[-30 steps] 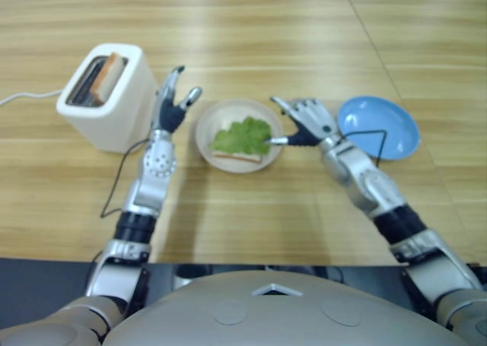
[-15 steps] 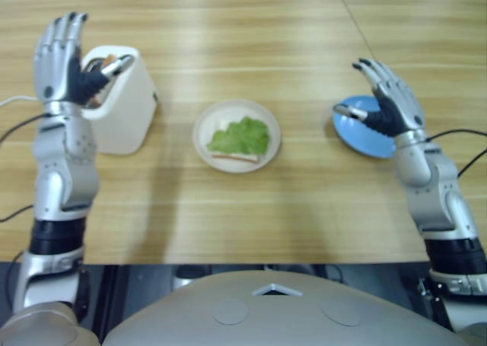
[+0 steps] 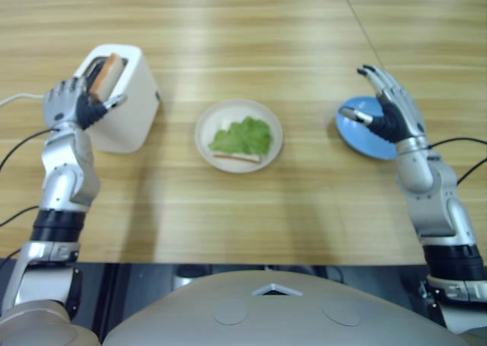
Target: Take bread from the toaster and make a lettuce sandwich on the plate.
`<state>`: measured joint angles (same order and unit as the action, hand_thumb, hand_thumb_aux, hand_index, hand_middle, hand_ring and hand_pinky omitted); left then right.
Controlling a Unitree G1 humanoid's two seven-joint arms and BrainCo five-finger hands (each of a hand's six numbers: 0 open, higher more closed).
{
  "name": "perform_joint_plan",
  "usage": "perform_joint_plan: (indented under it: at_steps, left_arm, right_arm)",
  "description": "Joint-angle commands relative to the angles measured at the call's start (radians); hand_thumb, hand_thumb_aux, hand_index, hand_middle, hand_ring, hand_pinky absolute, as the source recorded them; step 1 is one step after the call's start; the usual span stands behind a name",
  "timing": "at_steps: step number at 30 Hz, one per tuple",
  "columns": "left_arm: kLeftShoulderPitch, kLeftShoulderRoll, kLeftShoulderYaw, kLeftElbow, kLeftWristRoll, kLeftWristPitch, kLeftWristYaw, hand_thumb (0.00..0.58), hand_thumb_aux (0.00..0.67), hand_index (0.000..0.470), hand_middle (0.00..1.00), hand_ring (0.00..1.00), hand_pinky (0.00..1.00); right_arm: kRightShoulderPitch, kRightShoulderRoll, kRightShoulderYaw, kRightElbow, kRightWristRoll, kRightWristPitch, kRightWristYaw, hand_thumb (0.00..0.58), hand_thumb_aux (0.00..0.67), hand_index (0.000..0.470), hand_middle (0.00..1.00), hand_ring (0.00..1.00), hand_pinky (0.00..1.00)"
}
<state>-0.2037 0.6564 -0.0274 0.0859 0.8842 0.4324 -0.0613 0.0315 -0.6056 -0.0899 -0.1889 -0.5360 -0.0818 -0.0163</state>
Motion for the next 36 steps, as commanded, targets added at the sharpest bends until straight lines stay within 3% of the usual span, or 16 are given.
perform_joint_plan:
  at_steps: [1,2,3,20,30,36]
  left_arm:
    - [-0.002,-0.008,0.001,0.019,-0.026,-0.002,0.019,0.555,0.531,0.364,0.0,0.0,0.0]
    - [-0.004,-0.012,0.014,0.009,-0.031,-0.002,0.042,0.555,0.531,0.364,0.0,0.0,0.0]
    - [-0.006,-0.016,0.025,-0.006,-0.039,-0.006,0.061,0.58,0.67,0.46,1.0,1.0,1.0]
    - [0.008,-0.08,0.115,-0.233,-0.132,-0.131,0.233,0.58,0.67,0.46,1.0,1.0,1.0]
    - [-0.037,-0.222,0.316,-0.458,-0.525,-0.296,0.207,0.58,0.67,0.46,1.0,1.0,1.0]
    - [-0.082,-0.344,0.311,-0.601,-0.755,-0.296,0.141,0.58,0.67,0.46,1.0,1.0,1.0]
  right_arm:
    - [0.01,-0.005,-0.019,0.004,-0.01,-0.001,0.0,0.0,0.0,0.0,0.0,0.0,0.0]
    - [0.012,-0.006,-0.02,0.005,-0.011,-0.002,0.0,0.0,0.0,0.0,0.0,0.0,0.0]
    - [0.012,-0.006,-0.02,0.005,-0.012,-0.002,0.0,0.0,0.0,0.0,0.0,0.0,0.0]
    - [0.012,-0.003,-0.015,0.019,-0.042,0.005,-0.01,0.0,0.0,0.0,0.0,0.0,0.0]
    - [0.013,0.006,-0.018,0.017,-0.038,0.009,-0.016,0.0,0.0,0.0,0.0,0.0,0.0]
    - [0.015,0.016,-0.016,0.024,-0.034,0.008,-0.024,0.0,0.0,0.0,0.0,0.0,0.0]
